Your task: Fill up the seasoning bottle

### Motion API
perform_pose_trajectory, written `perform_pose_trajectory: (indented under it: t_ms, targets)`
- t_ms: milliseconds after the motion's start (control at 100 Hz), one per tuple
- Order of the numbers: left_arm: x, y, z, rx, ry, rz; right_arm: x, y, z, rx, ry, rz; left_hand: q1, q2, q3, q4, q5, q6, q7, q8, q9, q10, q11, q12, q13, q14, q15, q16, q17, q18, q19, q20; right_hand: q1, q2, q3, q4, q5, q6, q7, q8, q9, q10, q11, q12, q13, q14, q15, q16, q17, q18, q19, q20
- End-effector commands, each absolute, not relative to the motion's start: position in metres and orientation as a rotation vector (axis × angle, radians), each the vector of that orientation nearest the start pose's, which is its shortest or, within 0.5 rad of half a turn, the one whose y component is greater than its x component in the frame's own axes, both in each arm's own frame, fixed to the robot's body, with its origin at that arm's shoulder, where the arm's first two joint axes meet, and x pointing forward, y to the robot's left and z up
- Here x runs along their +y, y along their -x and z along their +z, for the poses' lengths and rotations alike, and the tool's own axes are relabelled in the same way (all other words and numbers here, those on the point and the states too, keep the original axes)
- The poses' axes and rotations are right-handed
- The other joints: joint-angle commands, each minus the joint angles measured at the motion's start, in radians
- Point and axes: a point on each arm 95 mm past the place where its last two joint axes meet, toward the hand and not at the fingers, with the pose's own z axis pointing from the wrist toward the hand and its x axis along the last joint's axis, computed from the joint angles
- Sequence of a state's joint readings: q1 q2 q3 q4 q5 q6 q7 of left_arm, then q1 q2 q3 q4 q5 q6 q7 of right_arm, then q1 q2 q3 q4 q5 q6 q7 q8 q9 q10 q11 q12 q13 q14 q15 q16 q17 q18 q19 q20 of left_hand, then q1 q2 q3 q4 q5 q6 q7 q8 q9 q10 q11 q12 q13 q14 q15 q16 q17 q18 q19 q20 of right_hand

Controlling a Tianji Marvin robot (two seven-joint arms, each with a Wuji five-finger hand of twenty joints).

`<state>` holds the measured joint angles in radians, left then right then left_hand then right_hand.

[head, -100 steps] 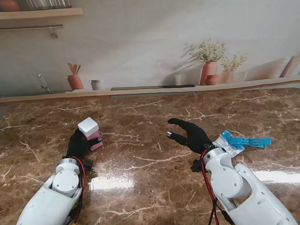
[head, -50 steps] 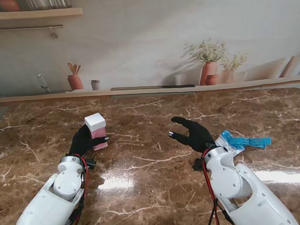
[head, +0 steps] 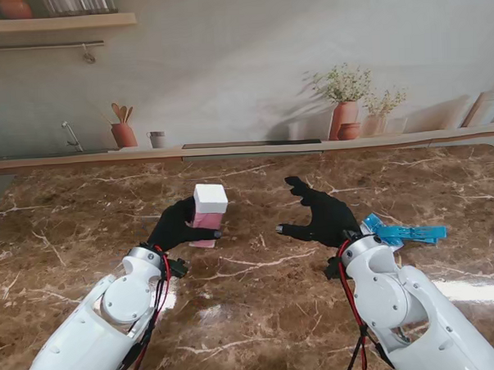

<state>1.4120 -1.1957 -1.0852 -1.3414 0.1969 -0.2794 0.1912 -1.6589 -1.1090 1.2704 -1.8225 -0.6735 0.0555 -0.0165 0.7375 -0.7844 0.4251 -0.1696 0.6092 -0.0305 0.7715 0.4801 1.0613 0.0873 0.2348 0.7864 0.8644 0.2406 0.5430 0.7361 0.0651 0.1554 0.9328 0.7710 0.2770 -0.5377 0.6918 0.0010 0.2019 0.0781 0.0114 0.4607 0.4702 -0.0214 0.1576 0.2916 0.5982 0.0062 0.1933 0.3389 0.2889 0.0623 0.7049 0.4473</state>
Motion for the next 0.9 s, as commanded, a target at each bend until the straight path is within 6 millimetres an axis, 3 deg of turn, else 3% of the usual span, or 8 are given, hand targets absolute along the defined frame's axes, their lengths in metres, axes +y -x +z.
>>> perform_pose_trajectory:
  t_ms: [0,40,150,180,260,340,550,890]
  targets:
    - [-0.052,-0.429,-0.339,0.936,1.764,-2.25,0.016,-0.373,-0.269,1.289,-1.45,1.772,0.153,0.187,0.248,0.008,0.229,-0.179,0.165,-0.028,0.114,-0.042,0.111,0.081,0.022,-0.008,0.052,0.026,-0.003,-0.022,0.034,-0.008,0.015,-0.04,-0.028,-0.04,-0.052,0.011,-0.055,-0.155,-0.071,-0.021,-0.005,0.032,-0.032,-0.004,-0.002,0.036,-0.019,-0.01,-0.006,0.064]
    - [-0.059,-0.427,-0.339,0.965,1.762,-2.264,0.016,-0.371,-0.266,1.313,-1.444,1.767,0.152,0.195,0.248,0.008,0.232,-0.178,0.164,-0.037,0.11,-0.039,0.115,0.084,0.019,-0.005,0.053,0.028,-0.005,-0.021,0.034,-0.008,0.003,-0.051,-0.025,-0.04,-0.038,0.013,-0.068,-0.335,-0.103,-0.021,0.014,0.06,-0.048,-0.005,0.01,0.054,-0.027,-0.013,-0.02,0.087]
    - [-0.075,-0.423,-0.34,1.051,1.747,-2.288,0.017,-0.365,-0.258,1.373,-1.435,1.753,0.153,0.204,0.249,0.007,0.241,-0.171,0.164,-0.059,0.097,-0.034,0.132,0.097,0.016,-0.001,0.062,0.036,-0.005,-0.021,0.034,-0.008,-0.029,-0.071,-0.021,-0.044,-0.03,0.01,-0.061,-0.39,-0.15,-0.011,0.028,0.087,-0.086,-0.006,0.012,0.066,-0.041,-0.019,-0.03,0.098]
    - [-0.079,-0.423,-0.34,1.072,1.747,-2.294,0.018,-0.364,-0.257,1.379,-1.43,1.753,0.155,0.206,0.249,0.007,0.246,-0.167,0.162,-0.068,0.094,-0.032,0.136,0.101,0.013,0.004,0.063,0.038,-0.006,-0.024,0.031,-0.01,-0.039,-0.083,-0.007,-0.048,-0.037,0.005,-0.033,-0.361,-0.156,-0.007,0.029,0.096,-0.092,-0.006,0.015,0.07,-0.043,-0.018,-0.027,0.111]
    - [-0.087,-0.423,-0.34,1.122,1.736,-2.304,0.019,-0.363,-0.254,1.396,-1.419,1.75,0.157,0.216,0.247,0.008,0.268,-0.163,0.155,-0.1,0.083,-0.026,0.146,0.111,0.009,0.008,0.067,0.046,-0.005,-0.026,0.027,-0.013,-0.051,-0.096,0.011,-0.054,-0.07,0.015,0.009,0.002,-0.16,0.002,0.014,0.098,-0.106,0.002,0.008,0.065,-0.042,-0.011,-0.046,0.142]
    - [-0.094,-0.423,-0.34,1.151,1.734,-2.315,0.02,-0.363,-0.25,1.416,-1.421,1.74,0.163,0.23,0.249,0.011,0.287,-0.144,0.149,-0.138,0.064,-0.02,0.155,0.126,-0.008,0.014,0.07,0.057,-0.009,-0.028,0.015,-0.022,-0.05,-0.095,0.008,-0.057,-0.052,0.037,0.081,0.129,-0.145,0.004,0.039,0.12,-0.109,0.004,0.004,0.061,-0.038,-0.01,-0.047,0.146]
    - [-0.104,-0.425,-0.336,1.219,1.716,-2.325,0.026,-0.367,-0.237,1.486,-1.398,1.713,0.171,0.249,0.253,0.016,0.315,-0.1,0.136,-0.208,0.036,-0.004,0.169,0.16,-0.042,0.032,0.088,0.095,-0.016,-0.032,-0.002,-0.037,-0.052,-0.09,-0.004,-0.065,0.011,0.038,0.167,0.218,-0.117,0.007,0.078,0.167,-0.103,0.008,0.002,0.052,-0.021,-0.015,-0.038,0.151]
    - [-0.11,-0.425,-0.332,1.364,1.656,-2.313,0.034,-0.38,-0.233,1.534,-1.395,1.718,0.174,0.269,0.241,0.018,0.313,-0.114,0.142,-0.216,0.014,-0.011,0.176,0.193,-0.063,0.03,0.094,0.125,-0.028,-0.027,-0.017,-0.048,0.028,-0.085,-0.053,-0.071,0.069,0.031,0.092,0.159,-0.052,0.005,0.049,0.13,-0.033,0.018,0.029,0.062,0.026,0.002,0.008,0.16]
